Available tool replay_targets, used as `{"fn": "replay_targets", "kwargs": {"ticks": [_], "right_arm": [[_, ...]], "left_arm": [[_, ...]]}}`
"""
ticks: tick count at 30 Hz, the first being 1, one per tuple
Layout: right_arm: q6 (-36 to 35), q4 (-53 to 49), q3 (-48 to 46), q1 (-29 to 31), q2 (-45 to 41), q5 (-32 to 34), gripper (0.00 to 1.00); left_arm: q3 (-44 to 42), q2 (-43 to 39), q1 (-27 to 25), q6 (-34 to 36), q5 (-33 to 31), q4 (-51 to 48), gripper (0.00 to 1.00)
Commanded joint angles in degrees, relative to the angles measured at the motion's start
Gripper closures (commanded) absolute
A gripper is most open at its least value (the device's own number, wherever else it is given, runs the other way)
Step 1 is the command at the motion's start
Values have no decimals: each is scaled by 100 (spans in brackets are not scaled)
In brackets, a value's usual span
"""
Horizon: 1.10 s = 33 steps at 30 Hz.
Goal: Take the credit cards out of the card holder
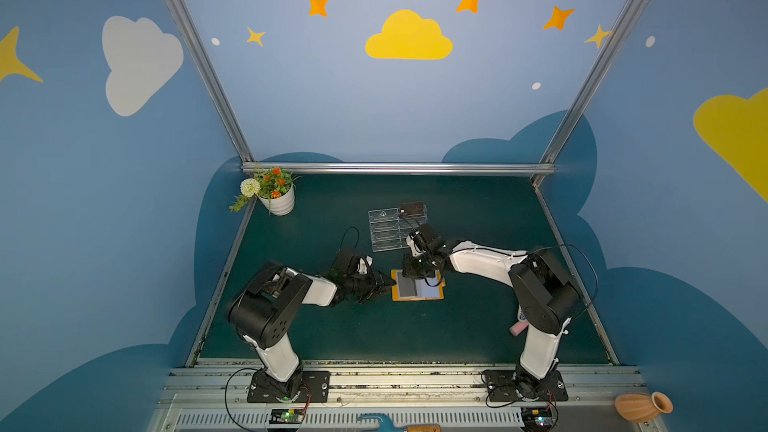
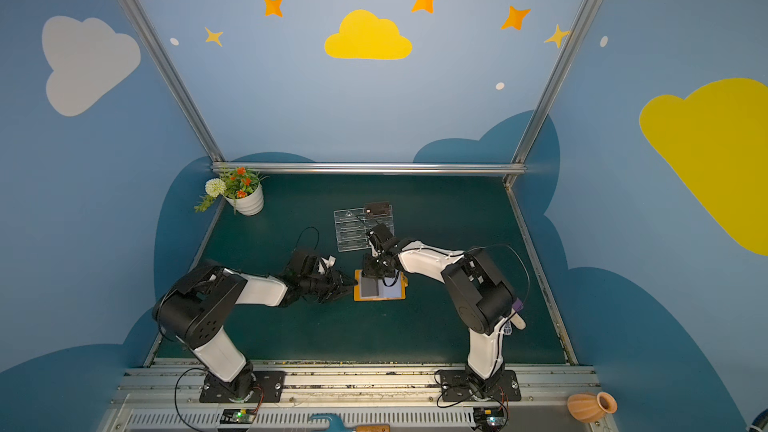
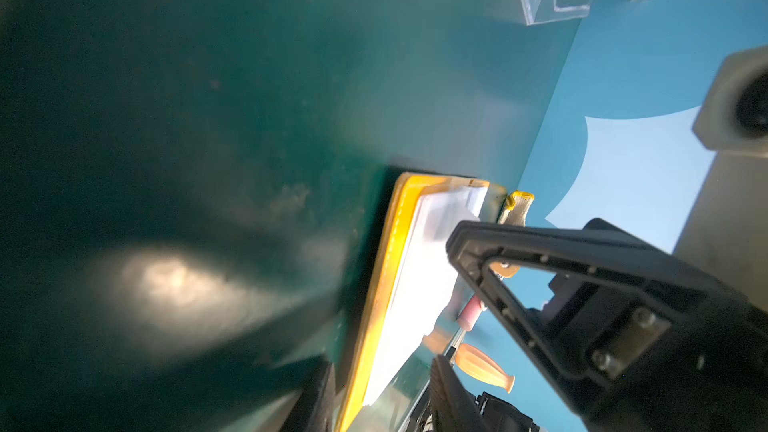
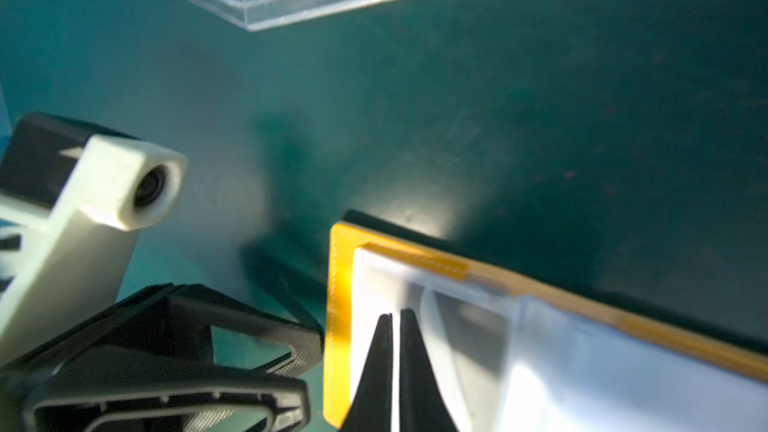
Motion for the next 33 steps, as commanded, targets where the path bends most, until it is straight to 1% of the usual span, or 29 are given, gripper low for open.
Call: {"fn": "replay_targets", "kwargs": {"ticks": [1, 8, 12, 16, 20, 23, 27, 33], "right_arm": [[10, 65, -79, -159, -13, 6, 95], [-99, 256, -257, -437, -52, -258, 96], [-203, 480, -364, -392, -362, -363, 96], [-241, 338, -332, -338, -446, -422, 96], [-83, 819, -581, -221, -691, -658, 96], [-54, 795, -508, -84, -636, -716, 96], [70, 786, -509, -129, -381, -629, 97], [104, 706, -408, -213, -71, -518, 99]], "left_arm": [[28, 225, -22, -4, -237, -207, 62], [134, 433, -48, -13, -212, -176, 64], [117, 460, -48, -18, -251, -175, 65], [119, 555, -50, -9, -260, -180, 67], [117, 643, -60, -40, -266, -119, 69], [151, 714, -64, 16, -233, -113, 76], [191, 823, -67, 67, -158, -95, 89], [188, 923, -66, 39, -94, 19, 96]]}}
